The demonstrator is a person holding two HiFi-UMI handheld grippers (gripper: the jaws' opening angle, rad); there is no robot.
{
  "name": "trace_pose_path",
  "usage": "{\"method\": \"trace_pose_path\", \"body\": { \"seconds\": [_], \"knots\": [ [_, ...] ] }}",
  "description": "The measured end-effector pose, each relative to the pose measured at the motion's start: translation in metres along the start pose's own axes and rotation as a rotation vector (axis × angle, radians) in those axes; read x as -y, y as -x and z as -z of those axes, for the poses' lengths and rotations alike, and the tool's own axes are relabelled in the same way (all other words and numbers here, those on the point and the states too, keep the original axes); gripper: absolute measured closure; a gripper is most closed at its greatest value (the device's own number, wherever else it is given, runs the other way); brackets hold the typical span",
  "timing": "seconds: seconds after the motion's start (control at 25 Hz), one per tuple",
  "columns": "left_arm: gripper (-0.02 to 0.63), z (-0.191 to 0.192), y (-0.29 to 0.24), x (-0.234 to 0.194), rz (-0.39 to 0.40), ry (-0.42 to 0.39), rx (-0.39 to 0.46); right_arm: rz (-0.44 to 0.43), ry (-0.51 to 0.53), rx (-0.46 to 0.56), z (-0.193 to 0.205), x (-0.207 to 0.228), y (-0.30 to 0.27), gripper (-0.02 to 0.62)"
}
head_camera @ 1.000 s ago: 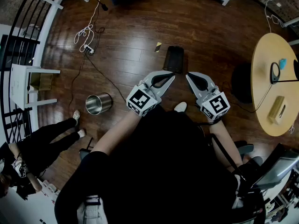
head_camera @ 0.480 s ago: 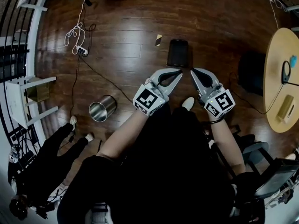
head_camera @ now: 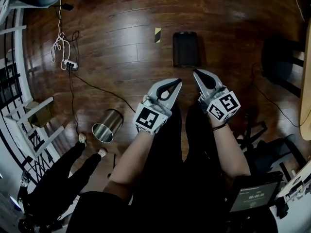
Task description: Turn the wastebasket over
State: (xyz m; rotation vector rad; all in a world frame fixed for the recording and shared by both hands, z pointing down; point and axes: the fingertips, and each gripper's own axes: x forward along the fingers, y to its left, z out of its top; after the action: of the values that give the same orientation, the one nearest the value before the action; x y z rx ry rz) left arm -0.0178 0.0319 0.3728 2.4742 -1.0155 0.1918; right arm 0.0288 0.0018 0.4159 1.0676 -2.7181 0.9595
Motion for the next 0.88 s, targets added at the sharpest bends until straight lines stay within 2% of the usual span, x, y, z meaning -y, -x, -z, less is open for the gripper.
{"method": "trace_pose_path", "body": {
  "seconds": [0.16, 0.28, 0.44, 0.6, 0.72, 0.88],
  "knots": [
    [0.606, 0.090, -0.038, -0.036, -0.034, 0.010, -0.094, 0.024, -0.187, -0.010, 0.090, 0.061, -0.019, 0.582],
    [0.606, 0.151, -0.054, -0.054, -0.062, 0.050, -0.149, 0.047, -0.306, -0.034, 0.161, 0.099, -0.021, 0.561],
    [0.606, 0.214, -0.062, -0.061, -0.077, 0.076, -0.203, 0.114, -0.470, -0.029, 0.240, 0.149, -0.017, 0.531],
    [0.606, 0.256, -0.062, -0.063, -0.077, 0.096, -0.242, 0.191, -0.656, 0.049, 0.297, 0.191, -0.012, 0.502],
    [0.606, 0.276, -0.070, -0.062, -0.049, 0.092, -0.247, 0.182, -0.811, 0.162, 0.329, 0.210, -0.025, 0.478],
    [0.606, 0.286, -0.075, -0.059, -0.025, 0.115, -0.260, 0.241, -0.885, 0.207, 0.367, 0.232, -0.037, 0.444]
  ]
}}
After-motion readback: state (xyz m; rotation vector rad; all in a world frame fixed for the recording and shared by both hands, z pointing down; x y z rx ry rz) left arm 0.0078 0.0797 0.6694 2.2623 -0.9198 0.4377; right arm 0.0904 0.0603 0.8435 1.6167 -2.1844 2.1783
